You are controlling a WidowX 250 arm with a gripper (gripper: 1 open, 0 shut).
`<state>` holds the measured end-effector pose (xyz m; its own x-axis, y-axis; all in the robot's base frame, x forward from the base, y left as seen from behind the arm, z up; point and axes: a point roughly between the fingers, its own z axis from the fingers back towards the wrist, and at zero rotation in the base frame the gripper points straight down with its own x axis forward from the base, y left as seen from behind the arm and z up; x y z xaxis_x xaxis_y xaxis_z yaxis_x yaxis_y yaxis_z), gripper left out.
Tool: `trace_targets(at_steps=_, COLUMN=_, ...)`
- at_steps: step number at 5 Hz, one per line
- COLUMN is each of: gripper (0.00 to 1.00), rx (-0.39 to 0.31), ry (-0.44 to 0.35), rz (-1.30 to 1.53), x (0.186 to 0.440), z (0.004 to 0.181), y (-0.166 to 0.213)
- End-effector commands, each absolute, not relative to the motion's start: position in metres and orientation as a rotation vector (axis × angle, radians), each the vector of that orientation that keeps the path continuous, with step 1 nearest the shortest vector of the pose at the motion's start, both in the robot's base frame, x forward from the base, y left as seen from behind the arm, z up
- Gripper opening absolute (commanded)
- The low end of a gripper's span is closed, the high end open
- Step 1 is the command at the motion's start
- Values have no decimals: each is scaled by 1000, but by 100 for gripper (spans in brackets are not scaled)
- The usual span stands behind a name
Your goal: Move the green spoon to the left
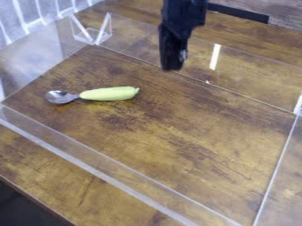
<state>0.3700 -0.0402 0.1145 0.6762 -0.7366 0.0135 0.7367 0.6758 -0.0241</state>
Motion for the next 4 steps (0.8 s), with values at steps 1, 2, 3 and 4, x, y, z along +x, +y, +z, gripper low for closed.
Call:
trace_targets(at_steps=1, gripper=0, rx=-29, ry=-126, rz=-854, x=361, z=126, y=-54)
trace_targets(at_steps=2, gripper=0, rx=-63, ry=-127, rz=-829, x=368, z=108, y=-50)
trace_targets(at_steps=3, gripper=100, rx=-104, ry=-135, rz=-781, x=369, z=100, y=-41)
trace_targets(at_steps=4, gripper=100, rx=-146, ry=-140, rz=-737, x=370, z=94, y=-31)
